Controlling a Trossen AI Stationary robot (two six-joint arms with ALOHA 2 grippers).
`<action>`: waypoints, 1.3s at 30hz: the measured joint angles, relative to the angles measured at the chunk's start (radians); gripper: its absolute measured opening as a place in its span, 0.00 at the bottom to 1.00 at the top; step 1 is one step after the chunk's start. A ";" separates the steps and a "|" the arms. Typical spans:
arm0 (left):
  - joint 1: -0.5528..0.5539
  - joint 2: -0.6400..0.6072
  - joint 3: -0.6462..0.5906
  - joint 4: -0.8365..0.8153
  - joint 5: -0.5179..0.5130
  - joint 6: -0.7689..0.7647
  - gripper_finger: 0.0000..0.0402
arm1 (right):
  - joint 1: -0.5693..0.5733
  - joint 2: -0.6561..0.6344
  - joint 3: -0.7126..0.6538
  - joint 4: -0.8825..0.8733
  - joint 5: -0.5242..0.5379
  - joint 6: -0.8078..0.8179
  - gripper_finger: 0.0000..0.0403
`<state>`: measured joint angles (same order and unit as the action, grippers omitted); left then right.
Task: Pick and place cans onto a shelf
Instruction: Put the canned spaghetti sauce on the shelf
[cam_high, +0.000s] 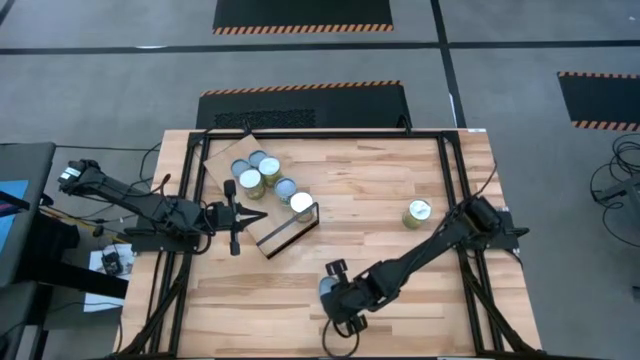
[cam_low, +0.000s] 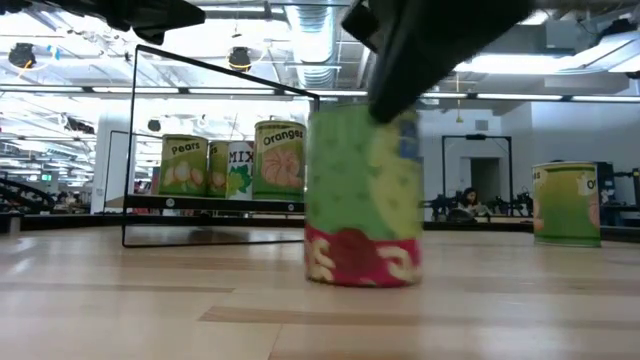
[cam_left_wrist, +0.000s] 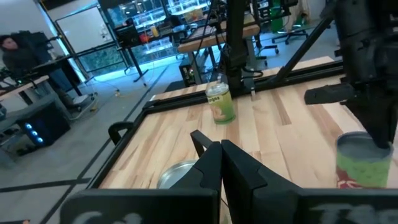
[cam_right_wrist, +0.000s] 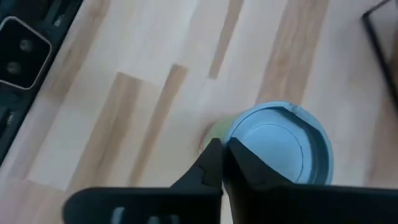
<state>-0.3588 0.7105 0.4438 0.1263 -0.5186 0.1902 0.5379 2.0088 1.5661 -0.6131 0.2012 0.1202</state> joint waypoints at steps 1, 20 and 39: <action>0.000 0.000 0.000 0.000 0.000 0.000 0.00 | -0.007 -0.003 0.004 0.012 -0.003 -0.022 0.03; 0.000 0.000 0.000 0.004 0.001 0.007 0.00 | -0.163 0.044 0.081 0.171 -0.203 -0.268 0.04; 0.000 0.000 0.000 0.004 0.044 0.007 0.00 | -0.183 0.059 0.083 0.133 -0.201 -0.286 0.10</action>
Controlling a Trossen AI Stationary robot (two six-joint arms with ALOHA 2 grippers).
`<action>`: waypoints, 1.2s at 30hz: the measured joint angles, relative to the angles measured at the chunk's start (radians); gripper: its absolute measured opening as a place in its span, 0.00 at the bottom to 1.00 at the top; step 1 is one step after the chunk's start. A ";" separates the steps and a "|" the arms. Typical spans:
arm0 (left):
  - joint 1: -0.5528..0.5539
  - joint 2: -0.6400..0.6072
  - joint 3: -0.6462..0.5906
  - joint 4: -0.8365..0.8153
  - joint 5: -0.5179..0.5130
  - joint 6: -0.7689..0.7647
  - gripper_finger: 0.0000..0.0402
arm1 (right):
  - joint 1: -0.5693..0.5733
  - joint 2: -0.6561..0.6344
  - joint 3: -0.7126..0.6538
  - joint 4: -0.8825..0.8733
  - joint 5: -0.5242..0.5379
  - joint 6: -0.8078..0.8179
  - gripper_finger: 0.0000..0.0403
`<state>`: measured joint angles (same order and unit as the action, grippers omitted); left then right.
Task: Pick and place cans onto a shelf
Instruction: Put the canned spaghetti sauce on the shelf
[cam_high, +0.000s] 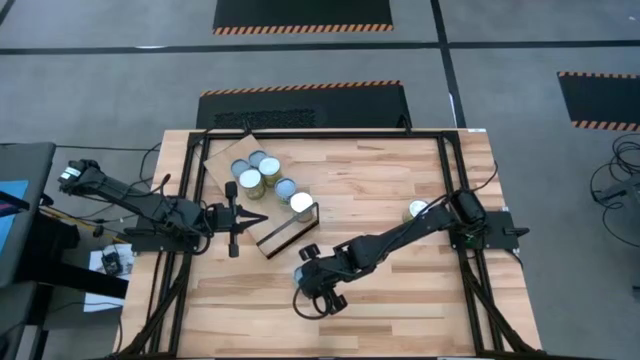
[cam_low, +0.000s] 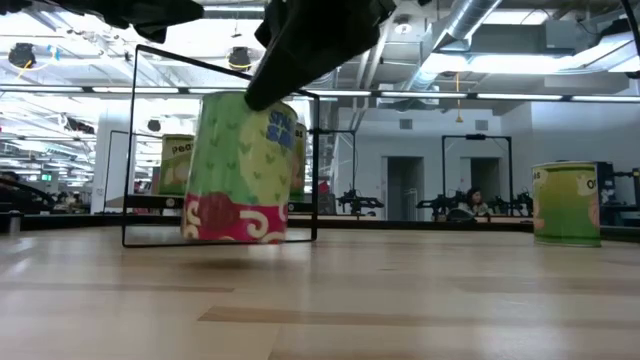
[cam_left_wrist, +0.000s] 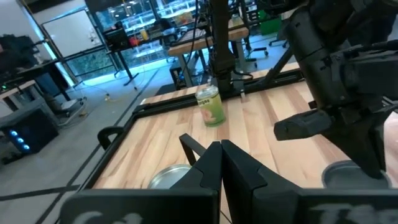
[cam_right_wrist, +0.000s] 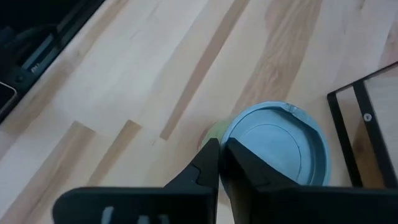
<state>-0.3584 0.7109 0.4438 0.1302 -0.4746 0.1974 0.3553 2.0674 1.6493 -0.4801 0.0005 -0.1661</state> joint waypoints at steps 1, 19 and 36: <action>0.000 0.000 0.000 0.000 0.000 0.000 0.00 | 0.000 0.000 0.000 0.003 0.000 0.000 0.10; 0.000 0.000 0.000 0.000 0.000 0.001 0.00 | 0.041 -0.022 -0.001 0.004 0.032 0.030 0.34; -0.017 0.033 0.053 -0.039 0.076 -0.023 0.00 | 0.142 -0.265 -0.371 0.291 0.195 0.122 0.04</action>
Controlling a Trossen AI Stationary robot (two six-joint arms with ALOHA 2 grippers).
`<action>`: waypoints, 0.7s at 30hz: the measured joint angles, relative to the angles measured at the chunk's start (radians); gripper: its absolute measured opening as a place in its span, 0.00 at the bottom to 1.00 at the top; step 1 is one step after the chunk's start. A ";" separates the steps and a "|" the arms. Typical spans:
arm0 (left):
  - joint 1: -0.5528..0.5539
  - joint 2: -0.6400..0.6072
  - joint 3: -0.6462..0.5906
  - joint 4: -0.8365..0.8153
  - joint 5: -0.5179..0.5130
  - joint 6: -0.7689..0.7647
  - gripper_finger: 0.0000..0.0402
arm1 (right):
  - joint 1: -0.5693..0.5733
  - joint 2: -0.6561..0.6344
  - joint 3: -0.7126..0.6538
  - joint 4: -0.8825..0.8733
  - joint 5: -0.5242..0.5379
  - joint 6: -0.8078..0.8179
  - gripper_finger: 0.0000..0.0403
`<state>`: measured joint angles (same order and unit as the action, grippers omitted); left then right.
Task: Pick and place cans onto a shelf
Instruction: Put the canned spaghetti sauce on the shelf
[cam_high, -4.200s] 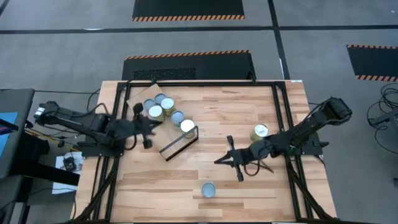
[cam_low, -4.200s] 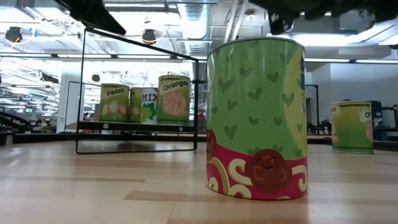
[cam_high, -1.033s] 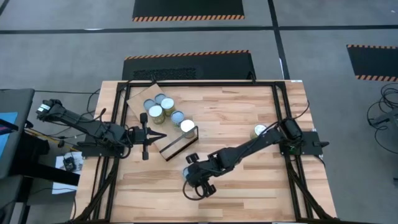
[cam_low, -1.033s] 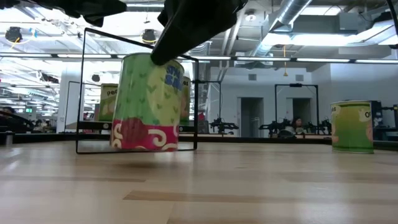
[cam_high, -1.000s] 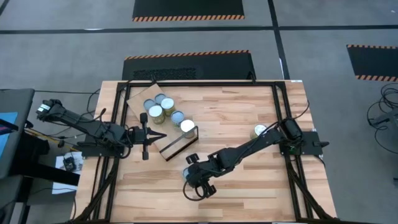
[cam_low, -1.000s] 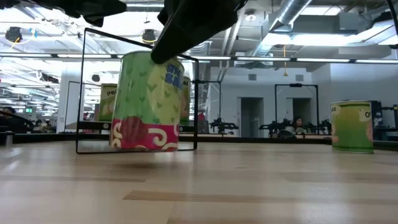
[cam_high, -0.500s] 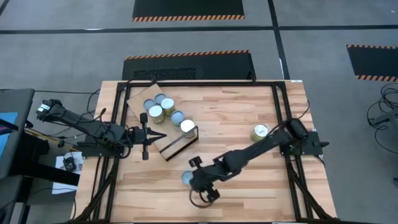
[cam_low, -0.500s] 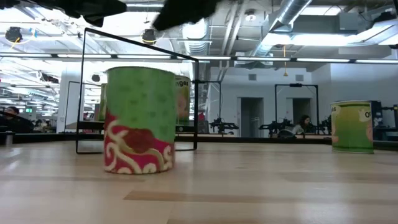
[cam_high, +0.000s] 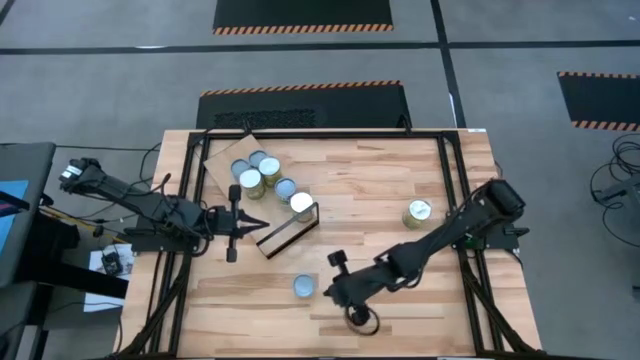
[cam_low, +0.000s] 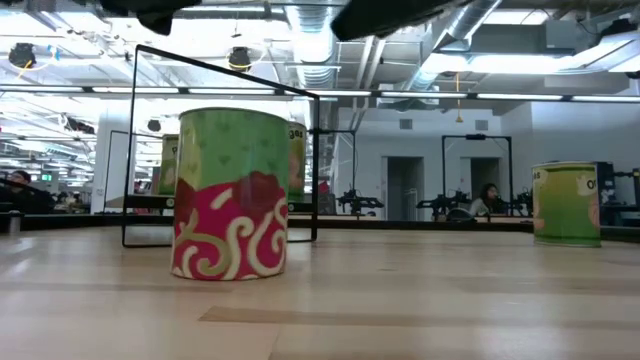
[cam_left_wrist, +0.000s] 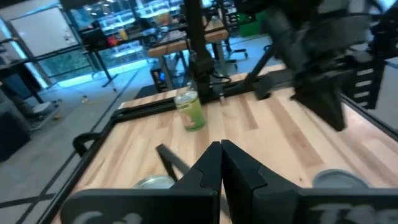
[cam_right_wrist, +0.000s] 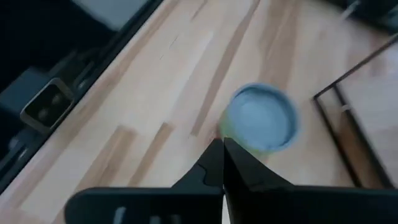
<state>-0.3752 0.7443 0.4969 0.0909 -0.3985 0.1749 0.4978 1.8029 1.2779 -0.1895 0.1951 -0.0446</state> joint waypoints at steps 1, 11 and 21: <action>-0.010 0.016 0.018 -0.009 0.000 0.000 0.00 | 0.000 -0.020 -0.040 0.057 0.010 0.003 0.04; -0.154 0.317 0.282 -0.249 -0.001 -0.012 0.00 | 0.024 -0.215 -0.308 0.343 0.112 0.024 0.03; -0.222 0.656 0.558 -0.463 0.047 -0.102 0.07 | 0.045 -0.228 -0.369 0.404 0.151 0.082 0.03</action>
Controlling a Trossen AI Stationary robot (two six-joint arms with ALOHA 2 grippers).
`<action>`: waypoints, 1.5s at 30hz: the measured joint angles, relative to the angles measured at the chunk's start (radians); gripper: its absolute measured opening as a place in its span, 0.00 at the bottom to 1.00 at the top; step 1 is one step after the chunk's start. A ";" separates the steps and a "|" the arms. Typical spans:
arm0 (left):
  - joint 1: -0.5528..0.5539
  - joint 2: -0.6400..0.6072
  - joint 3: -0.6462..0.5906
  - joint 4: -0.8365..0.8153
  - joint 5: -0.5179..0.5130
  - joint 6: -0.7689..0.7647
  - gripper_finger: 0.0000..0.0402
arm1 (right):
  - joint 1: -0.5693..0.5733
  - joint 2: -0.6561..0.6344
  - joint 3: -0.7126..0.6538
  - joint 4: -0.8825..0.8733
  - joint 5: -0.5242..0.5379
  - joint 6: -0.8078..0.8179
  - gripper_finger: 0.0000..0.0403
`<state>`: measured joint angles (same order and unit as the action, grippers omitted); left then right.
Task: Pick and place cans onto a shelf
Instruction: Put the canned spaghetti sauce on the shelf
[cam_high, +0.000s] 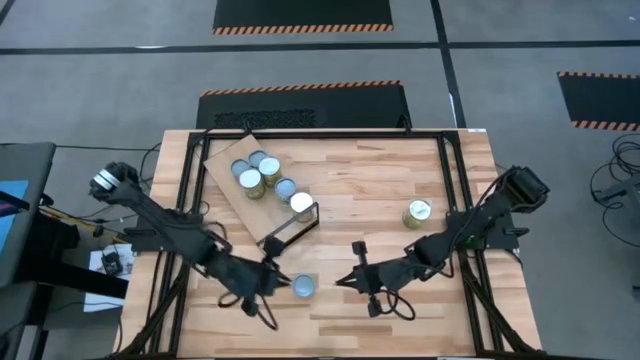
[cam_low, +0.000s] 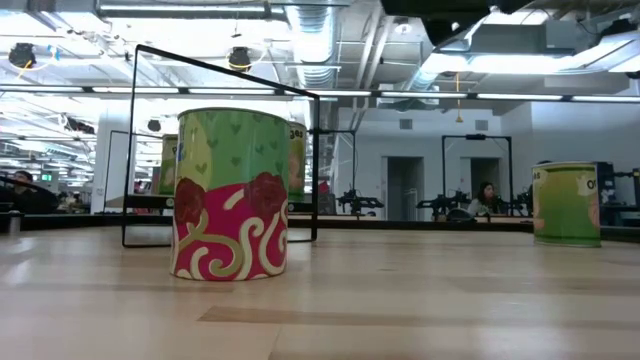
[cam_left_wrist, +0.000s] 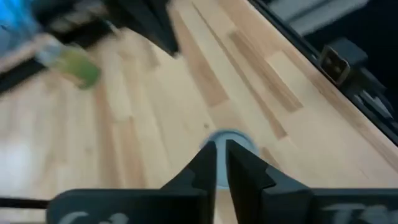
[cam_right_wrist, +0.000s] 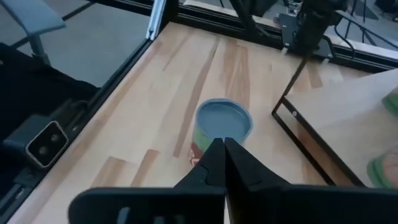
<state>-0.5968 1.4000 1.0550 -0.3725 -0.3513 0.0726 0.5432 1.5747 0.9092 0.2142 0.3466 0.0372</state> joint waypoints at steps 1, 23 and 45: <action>0.000 0.030 0.017 -0.008 0.012 -0.002 0.08 | 0.001 0.000 0.000 0.000 0.000 0.000 0.03; 0.026 0.306 0.072 -0.065 0.060 0.212 0.30 | 0.020 0.000 0.000 0.009 0.000 0.008 0.03; 0.034 0.330 0.099 -0.097 0.085 0.292 0.02 | 0.020 0.001 0.001 0.019 -0.001 0.008 0.03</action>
<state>-0.5627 1.7298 1.1539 -0.4699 -0.2660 0.3643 0.5629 1.5753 0.9100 0.2329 0.3458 0.0453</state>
